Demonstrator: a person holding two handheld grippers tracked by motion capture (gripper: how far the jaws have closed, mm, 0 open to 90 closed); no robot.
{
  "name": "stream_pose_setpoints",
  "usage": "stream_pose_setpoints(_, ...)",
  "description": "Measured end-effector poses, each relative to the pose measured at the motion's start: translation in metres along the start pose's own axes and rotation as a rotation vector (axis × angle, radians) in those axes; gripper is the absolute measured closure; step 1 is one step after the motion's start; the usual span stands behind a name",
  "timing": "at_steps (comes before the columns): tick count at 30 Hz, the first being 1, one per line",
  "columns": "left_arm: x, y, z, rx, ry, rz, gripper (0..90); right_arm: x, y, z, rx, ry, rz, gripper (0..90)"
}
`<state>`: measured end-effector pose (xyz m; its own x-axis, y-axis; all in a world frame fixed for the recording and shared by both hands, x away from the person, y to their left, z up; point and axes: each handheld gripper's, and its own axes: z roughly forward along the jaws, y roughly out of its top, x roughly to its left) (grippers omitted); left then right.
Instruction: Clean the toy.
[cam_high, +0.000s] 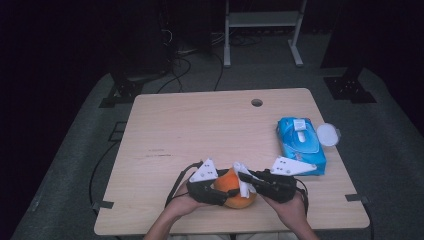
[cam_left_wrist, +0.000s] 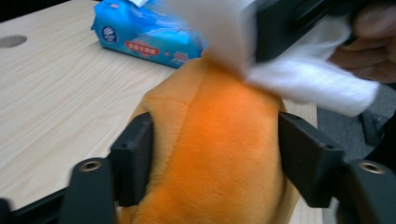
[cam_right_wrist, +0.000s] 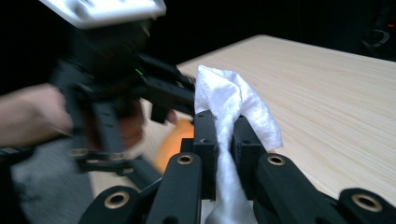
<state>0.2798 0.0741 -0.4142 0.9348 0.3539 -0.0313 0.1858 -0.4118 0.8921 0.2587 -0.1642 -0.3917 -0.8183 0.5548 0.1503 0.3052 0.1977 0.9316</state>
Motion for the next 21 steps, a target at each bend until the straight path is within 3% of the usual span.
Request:
stream_pose_setpoints(1, 0.001, 0.000, -0.001, -0.010, -0.009, -0.007, 25.6, -0.002, -0.002, 0.001, 0.007, -0.002, 0.006, 82.7)
stream_pose_setpoints(3, 0.008, -0.004, -0.003, -0.056, -0.060, -0.063, 18.9, -0.009, -0.007, 0.000, 0.008, -0.006, 0.034, 82.7)
stream_pose_setpoints(5, 0.013, -0.008, -0.003, -0.061, -0.057, -0.095, 16.2, -0.012, -0.007, -0.003, 0.010, -0.020, 0.031, 82.6)
stream_pose_setpoints(9, 0.009, -0.009, 0.001, -0.037, -0.060, -0.072, 23.3, -0.016, -0.008, -0.005, 0.008, -0.034, 0.030, 82.6)
stream_pose_setpoints(13, 0.009, -0.009, -0.003, -0.052, -0.136, -0.062, 26.1, -0.026, -0.011, -0.011, -0.003, -0.068, 0.052, 82.4)
stream_pose_setpoints(14, 0.008, -0.009, -0.002, -0.055, -0.124, -0.064, 25.6, -0.028, -0.011, -0.012, -0.005, -0.069, 0.059, 82.4)
stream_pose_setpoints(15, 0.008, -0.009, 0.003, -0.033, -0.094, -0.071, 19.3, -0.027, -0.011, -0.013, -0.003, -0.070, 0.059, 82.4)
stream_pose_setpoints(17, 0.006, -0.009, 0.006, -0.022, -0.074, -0.066, 13.0, -0.024, -0.010, -0.011, 0.002, -0.061, 0.056, 82.5)
stream_pose_setpoints(20, 0.000, -0.010, 0.011, 0.005, -0.025, -0.018, 15.0, -0.018, -0.008, -0.009, 0.003, -0.040, 0.054, 82.5)
stream_pose_setpoints(21, -0.002, -0.009, 0.010, 0.002, -0.009, 0.001, 22.4, -0.015, -0.007, -0.008, 0.003, -0.028, 0.051, 82.4)
